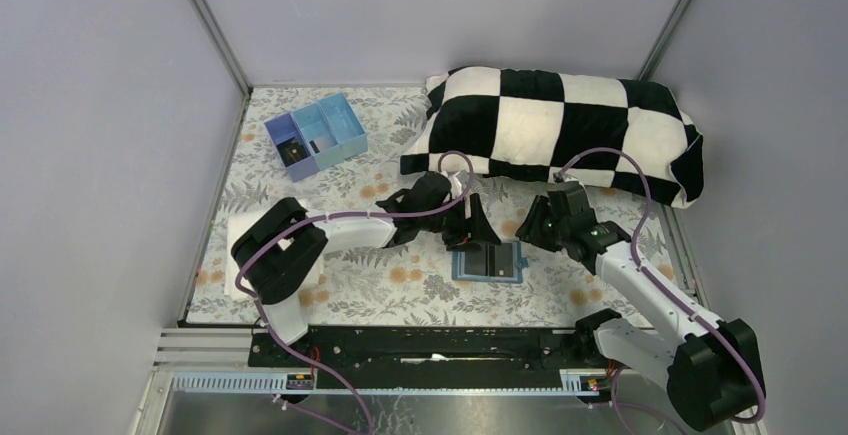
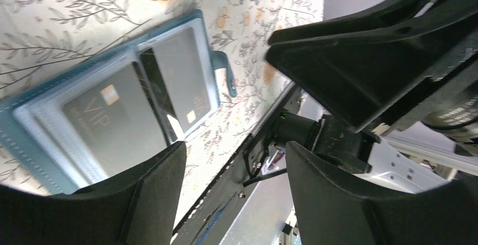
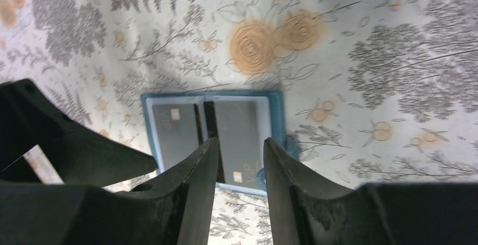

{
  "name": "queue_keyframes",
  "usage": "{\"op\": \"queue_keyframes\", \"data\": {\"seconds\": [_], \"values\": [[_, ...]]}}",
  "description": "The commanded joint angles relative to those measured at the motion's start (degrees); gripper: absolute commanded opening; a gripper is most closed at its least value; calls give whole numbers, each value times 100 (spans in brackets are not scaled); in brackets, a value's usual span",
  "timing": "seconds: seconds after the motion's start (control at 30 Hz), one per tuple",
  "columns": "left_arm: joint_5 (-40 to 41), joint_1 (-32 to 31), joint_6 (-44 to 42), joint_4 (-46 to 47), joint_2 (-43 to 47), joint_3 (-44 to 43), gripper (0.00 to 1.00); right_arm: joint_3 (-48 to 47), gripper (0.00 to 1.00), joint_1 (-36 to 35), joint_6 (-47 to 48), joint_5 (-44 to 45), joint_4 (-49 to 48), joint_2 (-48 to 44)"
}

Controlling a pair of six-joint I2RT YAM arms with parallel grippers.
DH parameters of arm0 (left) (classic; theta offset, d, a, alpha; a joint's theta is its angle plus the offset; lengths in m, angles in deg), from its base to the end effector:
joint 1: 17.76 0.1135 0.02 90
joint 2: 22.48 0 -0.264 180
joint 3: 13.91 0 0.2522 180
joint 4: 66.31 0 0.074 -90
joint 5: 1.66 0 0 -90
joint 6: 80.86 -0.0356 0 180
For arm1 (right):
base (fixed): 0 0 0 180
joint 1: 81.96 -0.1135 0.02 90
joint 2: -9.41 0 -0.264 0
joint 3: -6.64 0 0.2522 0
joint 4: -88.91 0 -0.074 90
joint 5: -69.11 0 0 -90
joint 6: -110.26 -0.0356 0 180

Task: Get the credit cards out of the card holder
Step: Remove the credit card from the card holder.

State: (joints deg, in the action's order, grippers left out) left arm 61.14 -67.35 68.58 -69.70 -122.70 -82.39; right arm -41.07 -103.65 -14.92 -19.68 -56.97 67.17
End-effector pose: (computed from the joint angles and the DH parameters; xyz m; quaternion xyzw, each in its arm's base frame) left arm 0.2260 -0.2906 0.1798 0.0339 0.8688 -0.4858 0.0900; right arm 0.1918 0.0755 0.2164 0.1123 0.9142 0.1768 0.3470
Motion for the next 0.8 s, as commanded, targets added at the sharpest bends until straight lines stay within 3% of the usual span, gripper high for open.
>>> {"op": "queue_keyframes", "data": {"seconds": [0.0, 0.2, 0.5, 0.77], "values": [[-407, -55, 342, 734, -114, -89, 69, 179, 40, 16, -188, -920, -402, 147], [-564, -179, 640, 1120, -453, -149, 68, 608, 29, 16, -430, -1207, -908, 529], [-600, -196, 555, 1088, -1030, -381, 67, 783, 27, 18, -487, -900, -1079, 803], [-219, -187, 116, 255, -1160, -571, 67, 864, 26, 16, -465, -871, -1209, 1023]]}}
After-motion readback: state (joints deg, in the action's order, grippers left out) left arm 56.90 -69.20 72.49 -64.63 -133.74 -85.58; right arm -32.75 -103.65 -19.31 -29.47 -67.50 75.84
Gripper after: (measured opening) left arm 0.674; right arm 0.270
